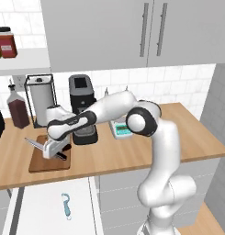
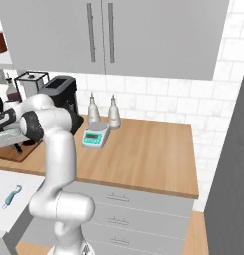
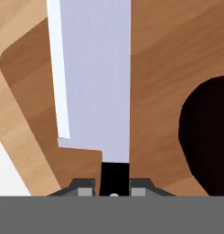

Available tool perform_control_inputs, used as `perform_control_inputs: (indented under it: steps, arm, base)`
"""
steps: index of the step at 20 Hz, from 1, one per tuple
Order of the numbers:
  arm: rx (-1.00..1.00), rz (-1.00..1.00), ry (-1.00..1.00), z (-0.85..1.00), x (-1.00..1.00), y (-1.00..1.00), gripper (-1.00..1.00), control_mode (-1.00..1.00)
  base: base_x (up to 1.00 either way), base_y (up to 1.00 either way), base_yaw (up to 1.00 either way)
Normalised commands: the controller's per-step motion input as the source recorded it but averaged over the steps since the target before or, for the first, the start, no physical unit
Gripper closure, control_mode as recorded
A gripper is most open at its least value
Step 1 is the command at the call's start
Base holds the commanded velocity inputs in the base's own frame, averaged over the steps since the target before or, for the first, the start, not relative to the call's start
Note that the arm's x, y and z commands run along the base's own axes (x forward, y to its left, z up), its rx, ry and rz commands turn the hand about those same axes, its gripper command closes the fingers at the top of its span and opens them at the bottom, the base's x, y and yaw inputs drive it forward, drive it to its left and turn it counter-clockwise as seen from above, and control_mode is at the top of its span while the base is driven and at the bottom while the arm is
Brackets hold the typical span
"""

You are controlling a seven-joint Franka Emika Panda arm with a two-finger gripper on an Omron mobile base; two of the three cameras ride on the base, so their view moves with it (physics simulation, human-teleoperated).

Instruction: Place the appropriate cutting tool for cutting the avocado skin on the cutting board.

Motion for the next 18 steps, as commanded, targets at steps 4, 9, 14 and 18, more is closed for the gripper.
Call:
perform_control_inputs:
  steps: [4, 9, 14, 18]
  arm:
    - [-0.05, 0.00, 0.08, -0.24, 0.30, 0.14, 1.00, -1.00]
    - [0.00, 0.00, 0.01, -0.33, 0.01, -0.02, 1.00, -1.00]
    - [0.03, 0.00, -0.01, -0.33, -0.15, -0.23, 1.00, -1.00]
    - [0.05, -0.01, -0.07, -0.33, -0.50, -0.38, -1.00, -1.00]
  base:
    - [0.00, 0.00, 0.00]
    - [0.00, 0.00, 0.00]
    - [0.00, 0.00, 0.00]
    - [0.00, 0.00, 0.00]
